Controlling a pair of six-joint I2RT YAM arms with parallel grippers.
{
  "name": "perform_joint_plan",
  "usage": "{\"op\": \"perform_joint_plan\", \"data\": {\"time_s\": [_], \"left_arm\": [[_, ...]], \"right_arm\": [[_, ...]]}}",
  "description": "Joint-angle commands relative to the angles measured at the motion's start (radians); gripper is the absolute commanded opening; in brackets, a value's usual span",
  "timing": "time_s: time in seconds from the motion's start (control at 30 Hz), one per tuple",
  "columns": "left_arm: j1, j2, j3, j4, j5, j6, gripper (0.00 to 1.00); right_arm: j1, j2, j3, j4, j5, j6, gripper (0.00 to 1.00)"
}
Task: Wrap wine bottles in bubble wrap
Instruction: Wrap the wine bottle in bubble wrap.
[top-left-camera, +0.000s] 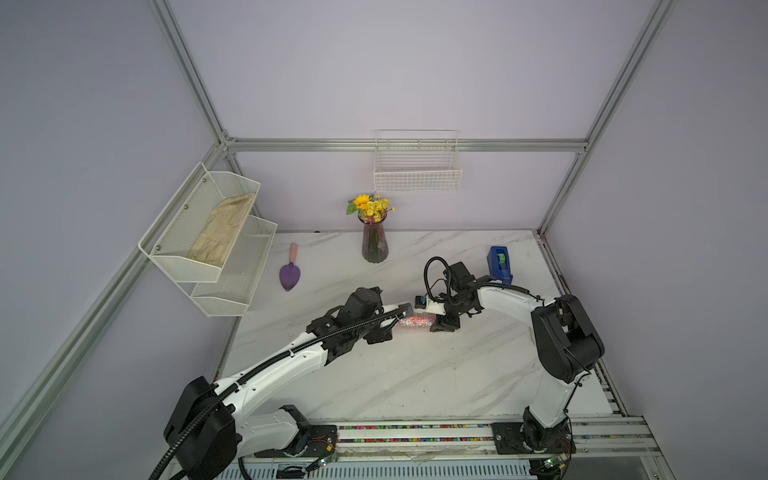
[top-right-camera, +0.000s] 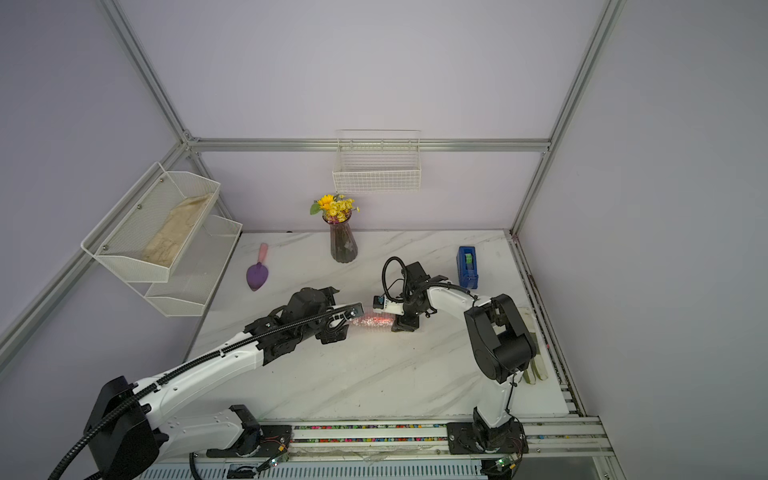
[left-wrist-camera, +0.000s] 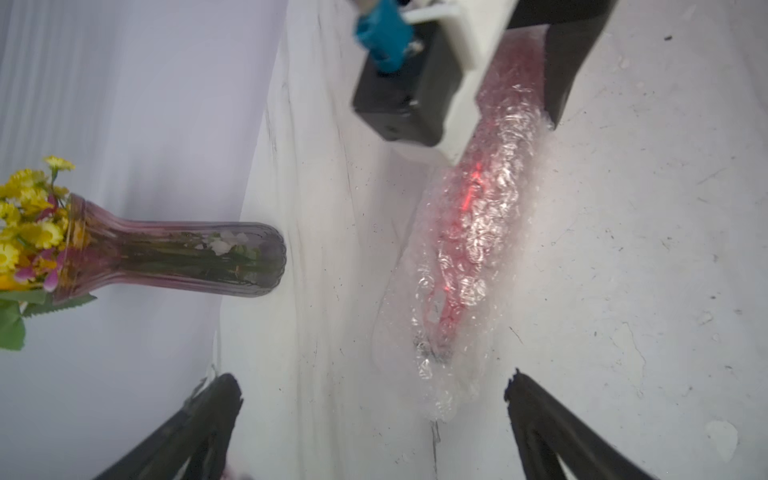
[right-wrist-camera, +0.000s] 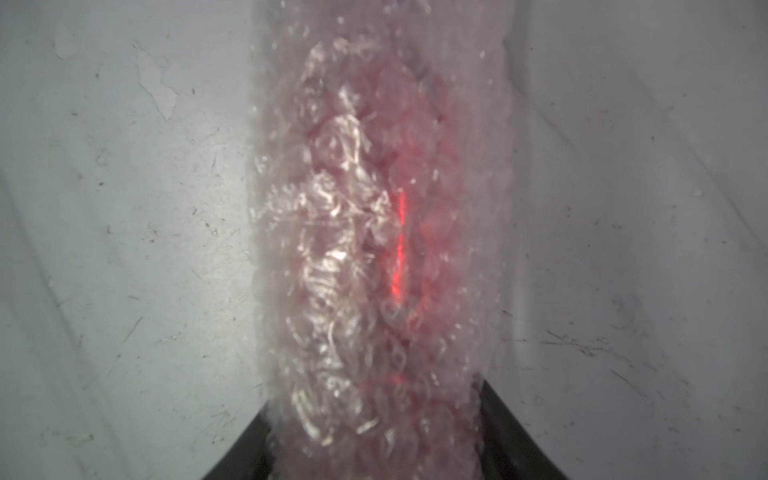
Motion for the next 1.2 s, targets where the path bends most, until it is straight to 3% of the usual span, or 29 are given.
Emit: {"op": "perform_joint_plan", "data": {"time_s": [0.0,0.2,0.37,0.5,0.57,0.73,0.77,0.8,1.03,1.17], "left_arm": [[-0.081,0.045,-0.079,0.201,-0.123,0.174,1.0],[-0.131,0.319,-0.062,0.488,-0.202,0.291,1.0],[-0.14,0.481,-0.011,0.636,-0.174,0.383,1.0],[-0.129,0.577,0.058,0.58,-0.14,0.369,0.99],[-0.119,0.602,0.082,0.546,-0.122,0.351,0.94],[-0.087,0.611,0.135,0.373,-0.042,0.266,0.61],[-0.085,0.612,0.135,0.352,-0.036,0.26,0.57],[-0.081,0.615,0.136,0.329,-0.031,0.251,0.54],[-0.062,0.621,0.164,0.185,0.029,0.154,0.47],[-0.037,0.621,0.224,0.035,0.098,0.095,0.47]], "right_arm": [[0.002,0.083,0.038,-0.248,-0.072,0.035,0.5],[-0.007,0.225,0.175,-0.401,-0.077,0.013,0.53],[-0.015,0.242,0.189,-0.396,-0.097,-0.011,0.54],[-0.024,0.238,0.191,-0.39,-0.106,-0.022,0.55],[-0.031,0.226,0.182,-0.368,-0.105,-0.012,0.6],[-0.058,0.115,0.111,-0.21,-0.157,0.057,0.8],[-0.064,0.092,0.099,-0.188,-0.171,0.064,0.94],[-0.069,0.066,0.089,-0.163,-0.178,0.074,0.97],[-0.153,-0.175,-0.005,0.059,-0.225,0.224,0.97],[-0.201,-0.368,-0.128,0.305,-0.085,0.354,0.97]]}}
